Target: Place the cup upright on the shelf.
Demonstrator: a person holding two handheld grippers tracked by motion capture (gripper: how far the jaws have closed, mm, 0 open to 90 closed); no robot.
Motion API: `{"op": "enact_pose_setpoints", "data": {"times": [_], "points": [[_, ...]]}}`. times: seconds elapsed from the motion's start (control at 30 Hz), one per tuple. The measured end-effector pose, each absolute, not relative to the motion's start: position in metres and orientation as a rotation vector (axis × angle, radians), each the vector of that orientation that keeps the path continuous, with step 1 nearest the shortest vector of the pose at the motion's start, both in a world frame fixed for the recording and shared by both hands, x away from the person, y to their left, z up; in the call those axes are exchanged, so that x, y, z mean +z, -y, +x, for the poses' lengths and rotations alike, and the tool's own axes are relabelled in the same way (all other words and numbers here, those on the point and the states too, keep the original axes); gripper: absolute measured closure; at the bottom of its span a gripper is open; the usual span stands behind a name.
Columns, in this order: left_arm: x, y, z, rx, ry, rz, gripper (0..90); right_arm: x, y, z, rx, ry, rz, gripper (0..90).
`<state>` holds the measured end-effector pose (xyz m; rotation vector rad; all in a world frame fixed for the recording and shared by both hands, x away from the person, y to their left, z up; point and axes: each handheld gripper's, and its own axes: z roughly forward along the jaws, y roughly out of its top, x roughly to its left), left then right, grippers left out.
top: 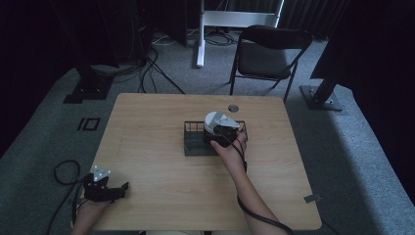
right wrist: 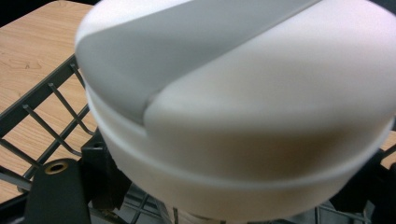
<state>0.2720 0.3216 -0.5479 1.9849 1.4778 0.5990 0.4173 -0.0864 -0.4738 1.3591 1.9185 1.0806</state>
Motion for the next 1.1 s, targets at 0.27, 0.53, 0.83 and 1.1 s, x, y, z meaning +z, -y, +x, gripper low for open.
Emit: {"op": "enact_pose_setpoints", "data": {"times": [0.27,0.53,0.83,1.1], "points": [[-0.548,-0.322,0.272,0.599,-1.478,1.985,0.6,-0.476,0.088,0.414,1.088,-1.929,1.34,17.8],[-0.548,-0.322,0.272,0.599,-1.478,1.985,0.6,-0.482,0.091,0.413,1.112,-1.926,1.318,15.1],[-0.548,-0.322,0.272,0.599,-1.478,1.985,0.5,-0.482,0.099,0.41,1.18,-1.912,1.317,13.4],[-0.548,-0.322,0.272,0.599,-1.478,1.985,0.5,-0.482,0.104,0.404,1.241,-1.906,1.295,13.2]]}}
